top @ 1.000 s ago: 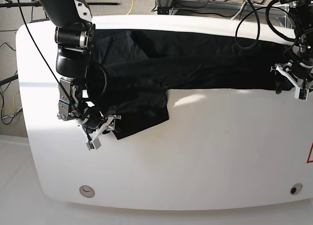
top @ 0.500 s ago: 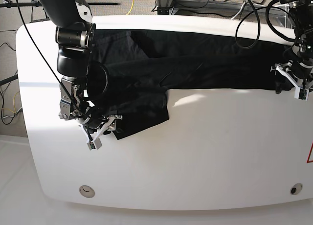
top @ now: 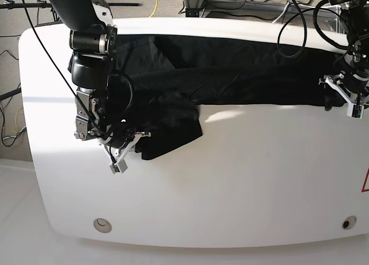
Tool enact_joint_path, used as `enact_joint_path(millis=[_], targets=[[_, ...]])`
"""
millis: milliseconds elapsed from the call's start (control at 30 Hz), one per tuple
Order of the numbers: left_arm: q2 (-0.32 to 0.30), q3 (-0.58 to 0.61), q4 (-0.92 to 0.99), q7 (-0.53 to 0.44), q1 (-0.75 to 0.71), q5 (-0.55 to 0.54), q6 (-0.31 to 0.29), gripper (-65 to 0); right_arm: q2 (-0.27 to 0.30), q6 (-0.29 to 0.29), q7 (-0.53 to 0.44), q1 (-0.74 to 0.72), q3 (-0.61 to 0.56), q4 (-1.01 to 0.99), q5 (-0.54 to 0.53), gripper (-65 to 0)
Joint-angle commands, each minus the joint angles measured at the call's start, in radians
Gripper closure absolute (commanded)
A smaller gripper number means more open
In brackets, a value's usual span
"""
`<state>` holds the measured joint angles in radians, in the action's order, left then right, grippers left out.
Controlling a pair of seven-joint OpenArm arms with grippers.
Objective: Fold the T-shirt properly
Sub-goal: 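Lift the flap with the right gripper and fold it over the shirt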
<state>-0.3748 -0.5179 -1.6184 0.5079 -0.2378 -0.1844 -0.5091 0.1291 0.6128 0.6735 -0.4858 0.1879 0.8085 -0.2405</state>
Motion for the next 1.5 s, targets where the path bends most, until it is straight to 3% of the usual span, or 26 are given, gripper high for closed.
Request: enact_joint_path(millis=[0, 200, 667, 1133, 1467], targets=[[-0.022, -0.009, -0.016, -0.025, 0.010, -0.010, 0.005, -45.5, 0.004, 0.009, 0.061, -0.012, -0.004, 0.028, 0.009, 0.0], [-0.021, -0.012, -0.016, -0.023, 0.008, -0.012, 0.005, -45.4, 0.011, 0.008, 0.141, -0.018, -0.006, 0.117, -0.031, 0.0], [-0.021, -0.008, -0.019, -0.022, 0.015, -0.012, 0.005, -45.4, 0.007, 0.013, 0.205, 0.021, -0.014, 0.301, -0.114, 0.0], [-0.020, -0.006, -0.014, -0.037, 0.013, -0.015, 0.001, -45.8, 0.010, 0.027, 0.438, 0.092, -0.005, 0.556, -0.399, 0.0], [-0.017, -0.005, -0.015, -0.036, 0.008, -0.015, 0.001, -46.0, 0.014, 0.036, 0.496, 0.255, -0.007, 0.738, -0.522, 0.0]])
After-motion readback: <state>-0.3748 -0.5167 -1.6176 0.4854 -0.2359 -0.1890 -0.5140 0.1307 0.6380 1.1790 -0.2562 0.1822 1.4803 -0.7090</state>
